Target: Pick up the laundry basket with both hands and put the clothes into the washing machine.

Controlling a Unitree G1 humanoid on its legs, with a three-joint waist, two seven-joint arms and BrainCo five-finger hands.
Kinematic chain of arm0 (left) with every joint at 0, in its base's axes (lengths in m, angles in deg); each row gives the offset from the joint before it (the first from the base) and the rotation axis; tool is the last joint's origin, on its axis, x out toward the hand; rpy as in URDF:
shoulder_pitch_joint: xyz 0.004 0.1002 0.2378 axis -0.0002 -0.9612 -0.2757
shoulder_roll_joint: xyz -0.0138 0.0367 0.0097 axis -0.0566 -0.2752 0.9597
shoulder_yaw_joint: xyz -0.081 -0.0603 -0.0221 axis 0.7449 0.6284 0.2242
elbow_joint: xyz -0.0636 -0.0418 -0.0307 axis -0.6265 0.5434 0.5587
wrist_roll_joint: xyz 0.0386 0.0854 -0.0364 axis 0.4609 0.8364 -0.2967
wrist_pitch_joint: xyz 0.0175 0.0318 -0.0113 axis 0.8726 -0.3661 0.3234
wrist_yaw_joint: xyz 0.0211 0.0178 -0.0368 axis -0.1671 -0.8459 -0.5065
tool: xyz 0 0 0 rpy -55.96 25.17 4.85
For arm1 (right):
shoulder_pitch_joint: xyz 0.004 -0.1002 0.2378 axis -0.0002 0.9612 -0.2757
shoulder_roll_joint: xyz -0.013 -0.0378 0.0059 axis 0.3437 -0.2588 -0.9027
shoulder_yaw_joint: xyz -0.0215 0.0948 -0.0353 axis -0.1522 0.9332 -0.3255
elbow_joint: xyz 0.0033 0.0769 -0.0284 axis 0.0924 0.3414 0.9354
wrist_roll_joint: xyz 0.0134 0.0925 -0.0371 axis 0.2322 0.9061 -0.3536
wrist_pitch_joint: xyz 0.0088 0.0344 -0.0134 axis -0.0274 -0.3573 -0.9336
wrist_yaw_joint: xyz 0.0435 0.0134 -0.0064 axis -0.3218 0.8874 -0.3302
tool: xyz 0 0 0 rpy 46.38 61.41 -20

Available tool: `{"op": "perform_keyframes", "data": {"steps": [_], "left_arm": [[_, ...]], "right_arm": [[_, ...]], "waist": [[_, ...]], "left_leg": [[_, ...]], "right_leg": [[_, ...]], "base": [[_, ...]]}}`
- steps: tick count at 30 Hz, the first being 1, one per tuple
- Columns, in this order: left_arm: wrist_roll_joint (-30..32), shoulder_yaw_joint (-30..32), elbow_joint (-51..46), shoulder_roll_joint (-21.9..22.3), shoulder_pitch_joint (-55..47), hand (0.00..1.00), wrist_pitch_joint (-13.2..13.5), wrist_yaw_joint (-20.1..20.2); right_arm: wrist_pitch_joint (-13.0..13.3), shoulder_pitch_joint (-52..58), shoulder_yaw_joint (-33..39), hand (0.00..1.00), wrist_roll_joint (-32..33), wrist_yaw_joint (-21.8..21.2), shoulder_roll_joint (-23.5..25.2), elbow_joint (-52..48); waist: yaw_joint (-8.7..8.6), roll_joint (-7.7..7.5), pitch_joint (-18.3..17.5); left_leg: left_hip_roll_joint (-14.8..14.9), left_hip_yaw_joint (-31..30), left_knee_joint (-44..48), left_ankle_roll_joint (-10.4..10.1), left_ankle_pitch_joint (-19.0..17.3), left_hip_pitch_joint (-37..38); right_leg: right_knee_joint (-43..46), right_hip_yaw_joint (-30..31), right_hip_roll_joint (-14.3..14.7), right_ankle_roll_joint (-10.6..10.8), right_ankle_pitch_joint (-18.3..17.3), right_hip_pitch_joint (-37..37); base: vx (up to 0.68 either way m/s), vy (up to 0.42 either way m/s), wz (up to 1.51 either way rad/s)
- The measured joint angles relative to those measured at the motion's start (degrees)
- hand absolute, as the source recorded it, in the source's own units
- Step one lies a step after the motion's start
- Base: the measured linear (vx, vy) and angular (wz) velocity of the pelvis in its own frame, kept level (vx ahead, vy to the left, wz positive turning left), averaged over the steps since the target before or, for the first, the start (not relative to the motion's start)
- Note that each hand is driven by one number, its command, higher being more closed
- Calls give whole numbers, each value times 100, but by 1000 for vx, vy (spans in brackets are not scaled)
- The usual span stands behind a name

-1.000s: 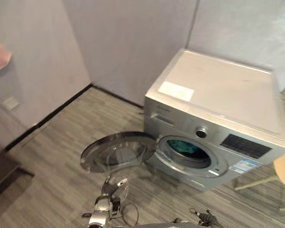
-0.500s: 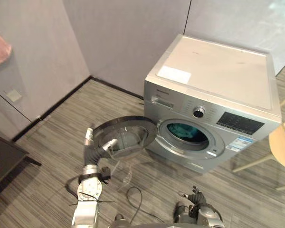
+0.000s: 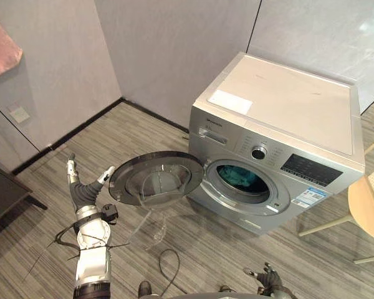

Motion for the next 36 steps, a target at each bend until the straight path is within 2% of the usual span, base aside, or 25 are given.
{"op": "perform_keyframes", "data": {"steps": [2, 3, 4, 5, 8, 9, 10, 11, 12, 16, 19, 20, 23, 24, 25, 26, 28, 29, 31, 33, 34, 35, 36], "left_arm": [[-8, 309, 503, -343, 441, 0, -74, -8], [-110, 527, 910, -760, 817, 0, -123, -111], [-165, 585, 1076, -956, 986, 0, -127, -143], [-275, 607, 1407, -1410, 1319, 0, -141, -204], [-289, 593, 2221, -2374, 2173, 0, -201, -244], [-424, 579, 2588, -2696, 2665, 0, -232, -211], [-507, 550, 2730, -2814, 2911, 0, -247, -211], [-580, 533, 2984, -2972, 3391, 0, -245, -212], [-690, 446, 3274, -3046, 3785, 0, -242, -195], [-654, -2, 3881, -2921, 4576, 0, -398, 120], [-675, -346, 4390, -2370, 4658, 0, -454, 365], [-605, -375, 4383, -2260, 4641, 0, -216, 228], [-592, -397, 4448, -2081, 4552, 0, -34, 276], [-552, -398, 4449, -2018, 4515, 0, -4, 278], [-514, -410, 4424, -1907, 4429, 0, 66, 273], [-438, -516, 4343, -1745, 4174, 0, 125, 256], [-344, -952, 4216, -1638, 3834, 0, 166, 241], [-137, -1664, 3931, -1410, 3484, 0, 191, 239], [-14, -2280, 3738, -1297, 3312, 0, 232, 242], [-4, -3529, 3427, -1227, 3068, 0, 287, 273], [-39, -4237, 3378, -1221, 3006, 0, 240, 399], [-175, -4613, 3405, -1211, 3001, 0, 194, 492], [-501, -5127, 3393, -1077, 2970, 0, 233, 536]], "right_arm": [[9, 64, 45, 0, -2, -102, -16, -11], [21, 91, 23, 0, 0, -126, -12, -8], [30, 90, 23, 0, 1, -140, -5, -8], [69, 90, 19, 0, 2, -182, 2, -7], [109, 104, -16, 0, 20, -210, 7, -11], [116, 108, -57, 0, 57, -220, 14, -25], [117, 117, -61, 0, 79, -220, 28, -46], [121, 119, -63, 0, 158, -219, 67, -126], [130, 150, -93, 0, 230, -217, 96, -214], [142, 198, -169, 0, 529, -219, 233, -466], [218, 196, -278, 0, 773, -220, 290, -750], [250, 187, -391, 0, 845, -221, 290, -915], [286, 103, -470, 0, 843, -225, 283, -971], [286, 81, -510, 0, 844, -224, 281, -970], [287, 57, -577, 0, 842, -227, 280, -969], [283, -69, -633, 0, 841, -226, 286, -913], [284, -197, -628, 0, 837, -221, 286, -881], [299, -311, -573, 0, 836, -210, 273, -814], [298, -371, -524, 0, 836, -198, 274, -740], [286, -401, -526, 0, 840, -185, 306, -579], [260, -418, -529, 0, 840, -190, 328, -443], [222, -447, -529, 0, 845, -189, 339, -357], [198, -456, -527, 0, 855, -185, 350, -233]], "waist": [[-64, -60, 42], [-155, -136, 69], [-163, -177, 121], [-164, -273, 245], [-163, -510, 470], [-179, -632, 504], [-201, -653, 523], [-244, -750, 584], [-296, -741, 632], [-303, -717, 756], [-282, -694, 782], [-264, -687, 810], [-154, -622, 877], [-135, -623, 876], [-131, -627, 878], [-92, -570, 887], [-82, -518, 885], [-74, -496, 879], [-72, -493, 869], [-77, -492, 861], [-93, -487, 844], [-134, -502, 816], [-234, -514, 748]], "left_leg": [[1, 21, -1, 17, 27, -163], [3, 21, -2, 2, 75, -412], [2, 36, -2, 3, 96, -483], [-1, 84, -1, 17, 144, -616], [4, 335, 4, 30, 232, -876], [20, 382, 44, 29, 241, -1025], [40, 426, 95, 27, 240, -1139], [106, 460, 242, 18, 232, -1318], [195, 460, 354, -9, 193, -1468], [646, 446, 998, -114, -168, -1896], [1021, 454, 1384, -238, -343, -2123], [1123, 466, 1463, -252, -352, -2213], [1188, 537, 1543, -255, -351, -2224], [1166, 557, 1554, -261, -346, -2220], [1115, 556, 1579, -271, -340, -2208], [1086, 582, 1610, -275, -334, -2106], [1015, 594, 1607, -273, -334, -1965], [777, 589, 1423, -266, -333, -1793], [561, 572, 1212, -252, -323, -1692], [148, 556, 736, -148, -215, -1420], [-42, 558, 449, -81, -117, -1218], [-134, 563, 308, -77, -106, -1122], [-278, 594, 91, -69, -95, -968]], "right_leg": [[-142, 10, 8, -8, 106, -133], [-318, 15, 17, 2, 258, -276], [-402, 34, 20, 32, 324, -323], [-556, 89, 27, 20, 506, -414], [-818, 366, 48, 59, 857, -709], [-887, 455, 65, 72, 982, -861], [-912, 498, 74, 93, 1040, -967], [-932, 521, 113, 112, 1164, -1086], [-939, 568, 185, 146, 1298, -1202], [-943, 657, 492, 156, 1660, -1414], [-942, 689, 788, 143, 1712, -1523], [-946, 719, 877, 142, 1711, -1599], [-1024, 813, 933, 105, 1669, -1598], [-1027, 814, 912, 30, 1604, -1590], [-1037, 813, 868, -134, 1464, -1547], [-1026, 811, 841, -158, 1460, -1472], [-1023, 810, 776, -77, 1392, -1338], [-962, 789, 607, -11, 1308, -1225], [-858, 769, 426, 94, 1229, -1230], [-679, 785, 115, 306, 1080, -1228], [-595, 808, -19, 416, 1011, -1212], [-553, 833, -89, 491, 970, -1196], [-514, 923, -184, 687, 864, -1143]], "base": [[-105, 2, -5], [-94, -3, -3], [-94, -4, -13], [-73, -2, -19], [-97, 0, -44], [-57, -5, -37], [-72, -19, -32], [-107, -45, -23], [-106, -52, -22], [-92, -65, -31], [-50, -94, -33], [-11, -104, -32], [3, -51, -18], [12, -31, 1], [16, -26, 10], [17, -14, 12], [-5, 20, 18], [-29, 49, 36], [-40, 98, 43], [-29, 149, 48], [-30, 152, 31], [-17, 149, 29], [17, 136, 24]]}}
